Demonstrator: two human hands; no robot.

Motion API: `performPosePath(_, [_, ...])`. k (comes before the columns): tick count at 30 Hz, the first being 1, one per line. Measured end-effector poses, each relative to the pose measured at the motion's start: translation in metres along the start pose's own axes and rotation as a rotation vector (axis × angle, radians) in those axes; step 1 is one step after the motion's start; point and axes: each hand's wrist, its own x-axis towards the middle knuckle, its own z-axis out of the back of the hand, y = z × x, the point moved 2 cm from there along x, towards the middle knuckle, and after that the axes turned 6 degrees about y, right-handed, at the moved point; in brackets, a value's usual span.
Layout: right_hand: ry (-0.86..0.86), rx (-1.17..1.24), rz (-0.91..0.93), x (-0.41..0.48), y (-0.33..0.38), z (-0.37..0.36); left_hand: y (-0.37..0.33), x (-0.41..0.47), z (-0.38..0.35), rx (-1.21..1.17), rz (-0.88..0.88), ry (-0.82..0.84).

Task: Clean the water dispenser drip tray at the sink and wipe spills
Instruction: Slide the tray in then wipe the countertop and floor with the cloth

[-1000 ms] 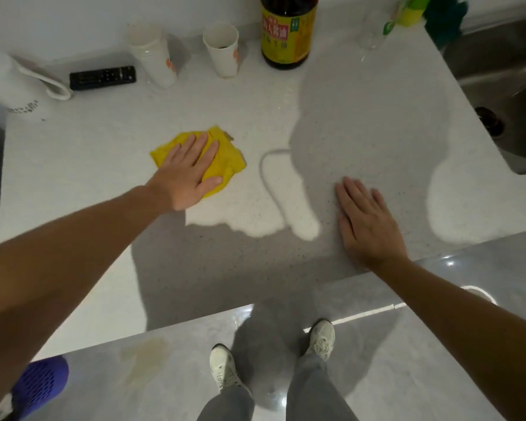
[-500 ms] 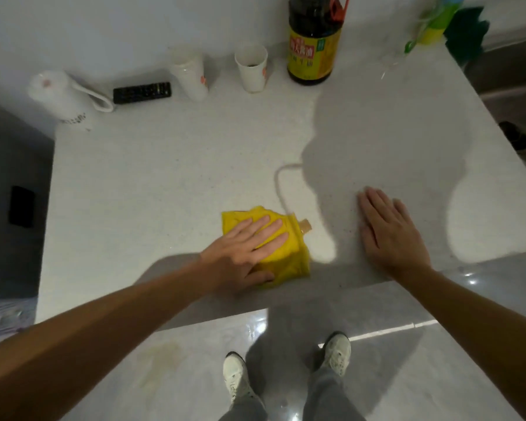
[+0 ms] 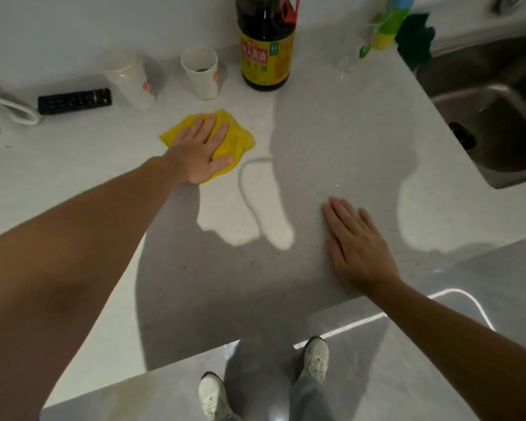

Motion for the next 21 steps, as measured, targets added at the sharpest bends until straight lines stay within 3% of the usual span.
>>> performPosePath(4, [-0.033, 0.015, 0.012, 0.001, 0.003, 0.006, -0.100, -0.033, -0.005, 0.124, -0.461, -0.197])
performPosePath(6, [-0.051, 0.027, 0.022, 0.000, 0.004, 0.007, -0.130, -0.079, -0.030, 0.141, -0.550, -0.244])
performPosePath(10, [-0.046, 0.035, 0.018, 0.000, 0.002, 0.005, -0.132, -0.180, -0.097, 0.106, -0.475, -0.072])
performPosePath(14, [-0.039, 0.036, 0.019, -0.001, 0.004, 0.005, -0.076, -0.257, -0.132, 0.013, -0.303, -0.107])
performPosePath(21, [-0.033, 0.048, -0.001, -0.002, 0.012, 0.009, 0.034, -0.241, -0.114, -0.082, 0.042, -0.014])
